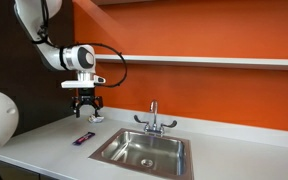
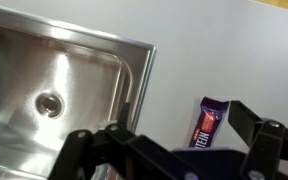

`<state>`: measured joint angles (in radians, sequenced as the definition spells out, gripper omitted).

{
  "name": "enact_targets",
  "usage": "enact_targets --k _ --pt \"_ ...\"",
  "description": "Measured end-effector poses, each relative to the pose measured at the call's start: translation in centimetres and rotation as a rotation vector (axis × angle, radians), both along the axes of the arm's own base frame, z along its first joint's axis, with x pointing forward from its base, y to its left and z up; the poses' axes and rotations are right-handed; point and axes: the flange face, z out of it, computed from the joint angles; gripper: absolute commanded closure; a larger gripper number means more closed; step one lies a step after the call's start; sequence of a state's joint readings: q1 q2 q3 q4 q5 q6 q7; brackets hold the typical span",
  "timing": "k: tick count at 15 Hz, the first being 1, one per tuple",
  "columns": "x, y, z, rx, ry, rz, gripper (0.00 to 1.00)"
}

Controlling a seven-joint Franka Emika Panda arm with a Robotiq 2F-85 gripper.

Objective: Put the purple snack in the sink.

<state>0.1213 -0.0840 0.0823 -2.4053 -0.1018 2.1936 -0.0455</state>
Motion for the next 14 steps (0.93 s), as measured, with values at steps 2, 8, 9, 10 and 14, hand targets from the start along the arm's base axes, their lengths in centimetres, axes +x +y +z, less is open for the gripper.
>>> enact_targets --k 2,8,9,10,14 --pt "1.3 0.4 -1.1 0.011 0.0 -0.006 0.0" --pt "5.7 1.4 -4.8 0.026 0.005 -0.063 0.0" --pt "6.4 1.5 -5.4 0.027 0.006 -0.075 0.0" --pt "7.1 1.7 -6.1 0.027 0.008 -0.087 0.0" --pt "9.1 2.3 -9.1 0.025 0.03 -0.127 0.0"
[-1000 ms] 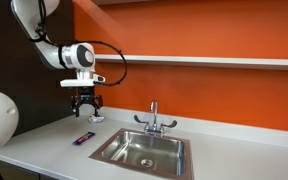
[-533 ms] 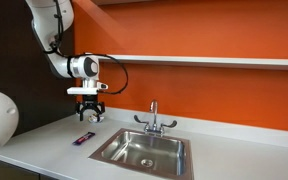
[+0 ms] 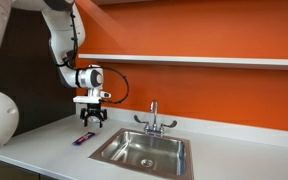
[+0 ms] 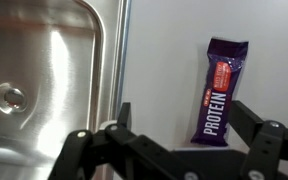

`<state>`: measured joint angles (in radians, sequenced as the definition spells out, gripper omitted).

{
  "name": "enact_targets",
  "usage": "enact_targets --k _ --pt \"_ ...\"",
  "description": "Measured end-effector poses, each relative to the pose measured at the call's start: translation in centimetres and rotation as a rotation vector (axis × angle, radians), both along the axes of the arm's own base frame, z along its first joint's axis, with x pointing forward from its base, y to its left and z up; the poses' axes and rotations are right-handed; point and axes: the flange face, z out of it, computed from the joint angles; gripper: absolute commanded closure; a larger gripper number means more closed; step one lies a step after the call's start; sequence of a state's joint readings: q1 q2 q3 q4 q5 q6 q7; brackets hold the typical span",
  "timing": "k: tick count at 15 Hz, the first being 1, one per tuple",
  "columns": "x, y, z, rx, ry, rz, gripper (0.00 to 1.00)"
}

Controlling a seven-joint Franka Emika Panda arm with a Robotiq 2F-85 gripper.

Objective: Put the purple snack in the sink.

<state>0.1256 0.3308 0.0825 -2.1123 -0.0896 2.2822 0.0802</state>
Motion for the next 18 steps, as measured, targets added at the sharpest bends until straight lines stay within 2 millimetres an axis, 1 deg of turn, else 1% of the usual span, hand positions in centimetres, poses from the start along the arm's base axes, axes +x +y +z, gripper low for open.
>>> enact_targets --k 4,7,9,12,18 --pt "1.0 1.4 -3.0 -0.004 0.031 -0.005 0.0" --pt "1.2 2.7 -4.5 -0.006 0.047 0.004 0.0" --pt "1.2 3.5 -4.9 -0.005 0.051 0.013 0.0" --pt "1.0 4.4 -5.0 0.001 0.053 0.021 0.0" --pt "0.6 5.4 -5.2 0.03 0.063 0.004 0.0"
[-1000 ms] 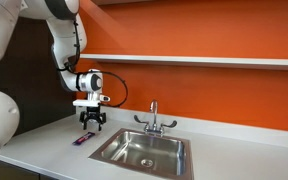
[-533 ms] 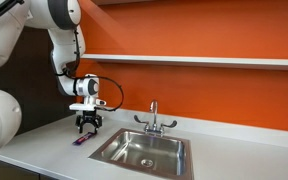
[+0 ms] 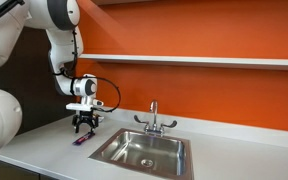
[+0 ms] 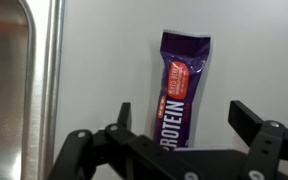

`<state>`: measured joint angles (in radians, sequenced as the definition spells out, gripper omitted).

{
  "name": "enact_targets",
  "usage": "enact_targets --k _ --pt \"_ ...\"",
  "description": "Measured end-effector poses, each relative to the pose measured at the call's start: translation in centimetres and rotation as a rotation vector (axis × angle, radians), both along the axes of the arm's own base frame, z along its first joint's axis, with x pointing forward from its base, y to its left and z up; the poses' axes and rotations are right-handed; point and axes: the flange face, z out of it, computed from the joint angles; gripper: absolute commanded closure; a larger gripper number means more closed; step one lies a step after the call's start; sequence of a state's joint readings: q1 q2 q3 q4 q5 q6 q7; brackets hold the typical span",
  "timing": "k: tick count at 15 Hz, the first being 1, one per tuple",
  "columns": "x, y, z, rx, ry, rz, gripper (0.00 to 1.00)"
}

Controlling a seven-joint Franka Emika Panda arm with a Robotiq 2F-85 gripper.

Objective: Put the purple snack in the sink.

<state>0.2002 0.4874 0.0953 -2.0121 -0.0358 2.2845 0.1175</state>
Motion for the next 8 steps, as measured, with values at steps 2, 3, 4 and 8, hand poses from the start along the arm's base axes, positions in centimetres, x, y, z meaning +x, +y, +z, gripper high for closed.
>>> enact_targets --k 2,3,4,8 --pt "-0.1 0.0 -0.2 0.005 0.0 -0.007 0.0" --pt "-0.1 0.0 -0.3 0.007 0.0 -0.011 0.0" --pt "-0.1 0.0 -0.5 0.008 -0.001 -0.014 0.0" --pt "-0.2 0.0 -1.1 0.007 -0.004 -0.033 0.0"
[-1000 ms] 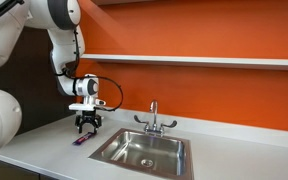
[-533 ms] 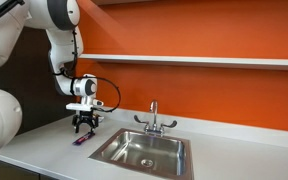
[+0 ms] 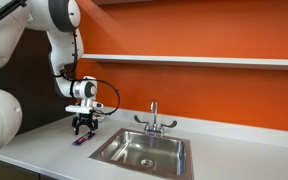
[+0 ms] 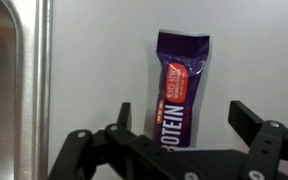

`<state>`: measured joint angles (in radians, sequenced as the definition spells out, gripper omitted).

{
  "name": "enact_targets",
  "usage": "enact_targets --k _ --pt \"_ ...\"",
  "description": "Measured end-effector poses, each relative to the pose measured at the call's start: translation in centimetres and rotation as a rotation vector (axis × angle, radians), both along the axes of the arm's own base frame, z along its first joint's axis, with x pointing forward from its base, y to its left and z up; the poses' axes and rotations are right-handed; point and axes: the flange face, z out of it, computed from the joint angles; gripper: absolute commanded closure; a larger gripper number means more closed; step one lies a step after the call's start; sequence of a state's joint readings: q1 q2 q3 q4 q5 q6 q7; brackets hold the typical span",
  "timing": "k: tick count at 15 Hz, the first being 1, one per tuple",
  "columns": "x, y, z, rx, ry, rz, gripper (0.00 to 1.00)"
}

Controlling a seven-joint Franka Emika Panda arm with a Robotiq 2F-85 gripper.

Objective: Put the purple snack in the sink.

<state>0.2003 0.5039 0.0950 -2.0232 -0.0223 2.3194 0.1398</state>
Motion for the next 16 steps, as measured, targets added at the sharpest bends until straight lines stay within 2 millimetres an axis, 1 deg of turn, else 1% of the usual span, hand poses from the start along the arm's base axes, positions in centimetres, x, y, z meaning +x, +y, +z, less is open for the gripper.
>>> enact_targets --k 13,14,15,16 --pt "-0.1 -0.5 -1.5 -0.009 0.001 -0.039 0.0" --pt "-0.1 -0.5 -1.6 -0.009 0.001 -0.042 0.25" --pt "-0.1 -0.6 -1.6 -0.01 0.001 -0.045 0.28" --pt "-0.1 -0.6 -1.7 -0.011 0.001 -0.046 0.35"
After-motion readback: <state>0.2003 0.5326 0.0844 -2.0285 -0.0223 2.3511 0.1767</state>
